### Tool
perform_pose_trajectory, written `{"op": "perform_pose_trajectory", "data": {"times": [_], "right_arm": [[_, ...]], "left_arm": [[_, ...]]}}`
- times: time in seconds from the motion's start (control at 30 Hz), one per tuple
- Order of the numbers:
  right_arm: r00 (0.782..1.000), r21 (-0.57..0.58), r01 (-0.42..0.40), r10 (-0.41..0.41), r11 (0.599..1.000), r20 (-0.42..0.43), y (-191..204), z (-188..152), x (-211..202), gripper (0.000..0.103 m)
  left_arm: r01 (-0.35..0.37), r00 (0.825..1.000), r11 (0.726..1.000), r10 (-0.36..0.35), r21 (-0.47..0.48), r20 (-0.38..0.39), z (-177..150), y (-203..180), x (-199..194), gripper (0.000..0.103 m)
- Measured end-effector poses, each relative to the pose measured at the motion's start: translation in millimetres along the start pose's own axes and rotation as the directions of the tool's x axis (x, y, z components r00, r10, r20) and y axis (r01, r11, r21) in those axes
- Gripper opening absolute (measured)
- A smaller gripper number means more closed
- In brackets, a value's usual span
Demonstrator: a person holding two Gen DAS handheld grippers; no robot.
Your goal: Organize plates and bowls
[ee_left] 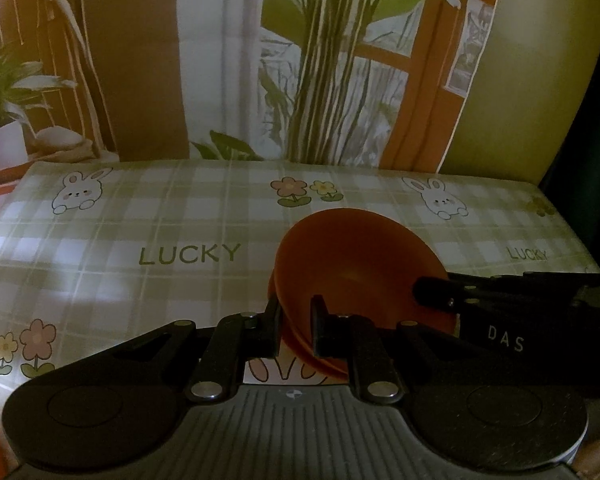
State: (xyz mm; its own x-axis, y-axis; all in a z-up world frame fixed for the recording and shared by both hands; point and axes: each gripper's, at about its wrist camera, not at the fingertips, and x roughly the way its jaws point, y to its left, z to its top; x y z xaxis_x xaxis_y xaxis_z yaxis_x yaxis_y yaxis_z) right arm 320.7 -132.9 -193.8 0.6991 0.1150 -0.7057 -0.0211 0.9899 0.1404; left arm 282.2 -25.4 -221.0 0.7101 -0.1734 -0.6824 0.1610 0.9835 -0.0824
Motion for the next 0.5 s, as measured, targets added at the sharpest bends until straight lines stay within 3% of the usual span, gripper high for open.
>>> {"op": "perform_pose_trajectory", "data": {"times": [0.17,0.3,0.5], "right_arm": [[1.000,0.008,0.008,-0.008,1.000,-0.008,-2.0,-1.1,0.0,0.013],[1.000,0.013,0.013,-0.013,1.000,-0.001,-3.2,-1.4,-3.8,0.016],[1.000,0.027,0.004,-0.005,1.000,0.019,-2.0,0.7,-16.8,0.017]], "left_arm": [[0.003,1.000,1.000,-0.003,-0.008,-0.003,0.9,0.7,0.8,0.017],[-0.015,1.000,1.000,0.015,-0.025,-0.006,1.9,3.8,0.4,0.036],[-0.023,1.000,0.998,0.024,-0.051,0.007,6.3,10.3,-11.3,0.036]]}}
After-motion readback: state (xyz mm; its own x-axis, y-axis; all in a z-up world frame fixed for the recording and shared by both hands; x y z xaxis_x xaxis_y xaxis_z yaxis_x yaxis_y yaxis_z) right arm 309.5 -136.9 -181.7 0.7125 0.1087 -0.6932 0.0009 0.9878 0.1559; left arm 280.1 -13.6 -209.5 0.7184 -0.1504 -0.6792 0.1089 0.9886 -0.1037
